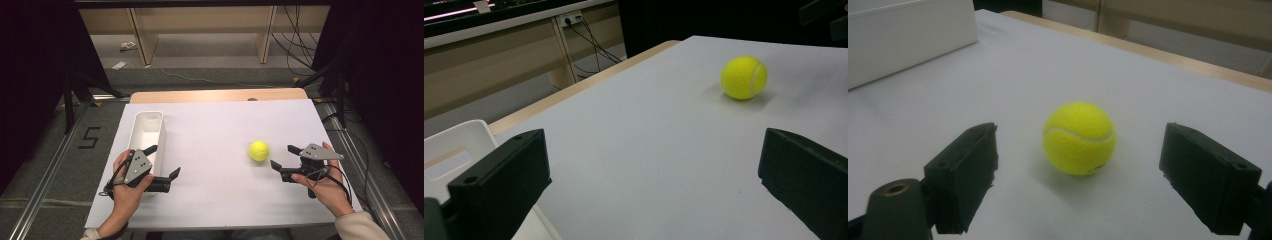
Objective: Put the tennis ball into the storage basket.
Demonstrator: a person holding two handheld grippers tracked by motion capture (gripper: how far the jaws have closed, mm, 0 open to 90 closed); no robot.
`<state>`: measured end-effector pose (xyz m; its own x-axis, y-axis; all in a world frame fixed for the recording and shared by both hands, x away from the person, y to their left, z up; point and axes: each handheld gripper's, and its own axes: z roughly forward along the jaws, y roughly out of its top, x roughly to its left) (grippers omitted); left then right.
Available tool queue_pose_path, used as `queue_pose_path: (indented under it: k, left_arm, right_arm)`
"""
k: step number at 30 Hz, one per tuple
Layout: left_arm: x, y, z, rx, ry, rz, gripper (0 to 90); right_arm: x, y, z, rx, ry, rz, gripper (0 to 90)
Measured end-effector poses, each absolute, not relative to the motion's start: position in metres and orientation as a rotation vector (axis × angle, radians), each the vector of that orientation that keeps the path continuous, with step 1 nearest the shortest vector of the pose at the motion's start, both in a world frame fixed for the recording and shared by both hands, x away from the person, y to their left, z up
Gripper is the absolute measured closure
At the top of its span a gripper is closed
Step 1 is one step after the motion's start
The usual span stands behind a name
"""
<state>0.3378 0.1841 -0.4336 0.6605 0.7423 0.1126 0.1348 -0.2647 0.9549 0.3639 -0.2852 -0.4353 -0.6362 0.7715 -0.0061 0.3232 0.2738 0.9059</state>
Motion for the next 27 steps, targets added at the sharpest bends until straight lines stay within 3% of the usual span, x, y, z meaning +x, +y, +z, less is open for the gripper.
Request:
queue_pose_path:
  k: [27]
  left_arm:
    - [0.336, 0.185, -0.433, 1.769, 0.703, 0.686, 0.0]
  right_arm:
    - [0.389, -0.261, -0.442, 0.994, 2.101, 1.288, 16.1]
